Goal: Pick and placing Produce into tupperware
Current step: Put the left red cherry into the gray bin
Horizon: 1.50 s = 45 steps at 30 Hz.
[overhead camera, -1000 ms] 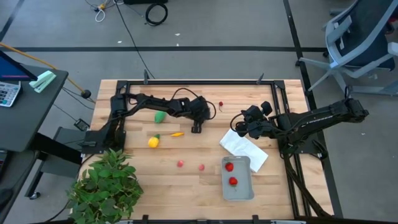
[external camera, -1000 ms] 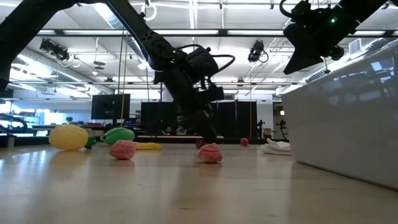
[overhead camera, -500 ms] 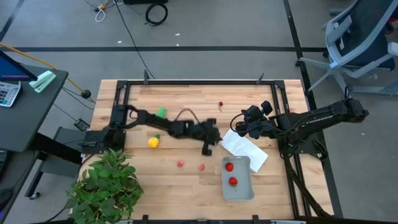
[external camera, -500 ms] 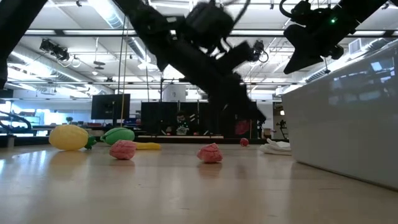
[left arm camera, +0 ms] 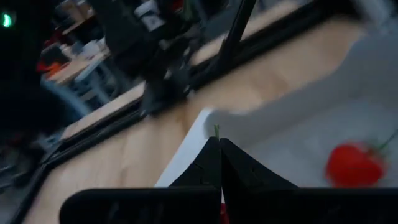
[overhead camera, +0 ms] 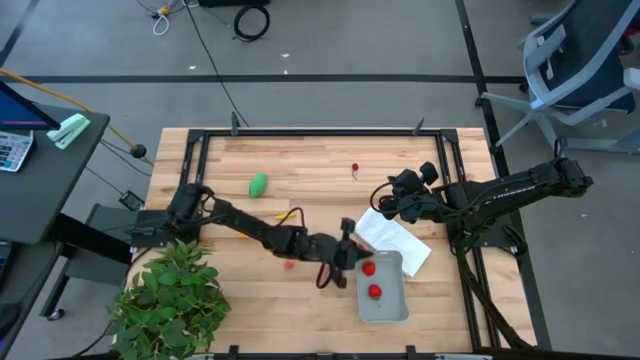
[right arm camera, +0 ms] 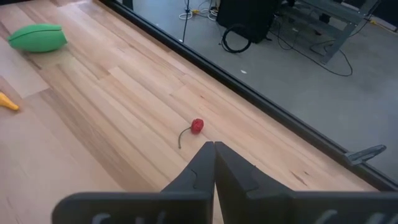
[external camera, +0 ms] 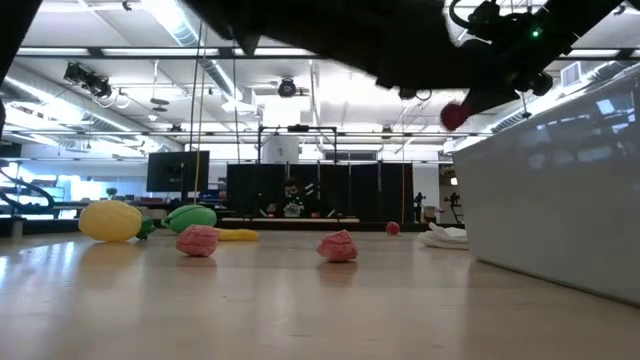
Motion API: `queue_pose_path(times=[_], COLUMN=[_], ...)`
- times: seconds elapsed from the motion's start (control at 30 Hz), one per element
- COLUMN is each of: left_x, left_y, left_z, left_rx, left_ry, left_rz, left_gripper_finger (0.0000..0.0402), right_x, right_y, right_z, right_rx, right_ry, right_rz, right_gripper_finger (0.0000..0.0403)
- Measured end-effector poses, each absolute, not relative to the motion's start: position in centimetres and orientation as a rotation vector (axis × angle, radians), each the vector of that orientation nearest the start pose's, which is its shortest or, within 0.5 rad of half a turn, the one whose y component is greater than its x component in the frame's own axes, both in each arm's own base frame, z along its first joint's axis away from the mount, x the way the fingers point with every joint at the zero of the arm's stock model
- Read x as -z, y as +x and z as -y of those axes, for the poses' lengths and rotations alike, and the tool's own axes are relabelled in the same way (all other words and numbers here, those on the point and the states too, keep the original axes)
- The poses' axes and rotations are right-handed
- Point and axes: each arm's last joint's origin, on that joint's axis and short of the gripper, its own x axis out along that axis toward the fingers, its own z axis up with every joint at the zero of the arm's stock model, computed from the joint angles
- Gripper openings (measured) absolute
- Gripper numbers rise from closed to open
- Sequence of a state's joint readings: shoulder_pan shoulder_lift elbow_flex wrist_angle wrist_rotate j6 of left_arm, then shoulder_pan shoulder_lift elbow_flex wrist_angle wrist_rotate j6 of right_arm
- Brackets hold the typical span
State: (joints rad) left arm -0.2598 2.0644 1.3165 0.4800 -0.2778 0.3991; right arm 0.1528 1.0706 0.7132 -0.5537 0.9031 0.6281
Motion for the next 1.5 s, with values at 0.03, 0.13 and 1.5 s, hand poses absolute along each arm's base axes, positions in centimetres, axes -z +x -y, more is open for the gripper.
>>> queue_pose_path(times=[0.03,0.13,1.5], left_x=[-19.2,-20.2,-17.4], left_y=[44.5,44.7,46.3], left_z=[11.5,12.7,11.6], left_rx=[0.063,0.178,0.342], left_ry=[0.446,0.396,0.187], left_rz=[-0.243,-0.195,-0.307], left_gripper_finger=[0.0001,0.0001,0.0001], right_x=[-23.8,-23.8,-23.8], right_y=[19.8,19.8,19.8], right_z=[-0.7,-0.7,-0.8], right_rx=[0.902,0.902,0.907], right_ry=[0.099,0.099,0.127], right_rz=[-0.545,-0.545,-0.532], right_gripper_finger=[0.0016,0.0016,0.0016])
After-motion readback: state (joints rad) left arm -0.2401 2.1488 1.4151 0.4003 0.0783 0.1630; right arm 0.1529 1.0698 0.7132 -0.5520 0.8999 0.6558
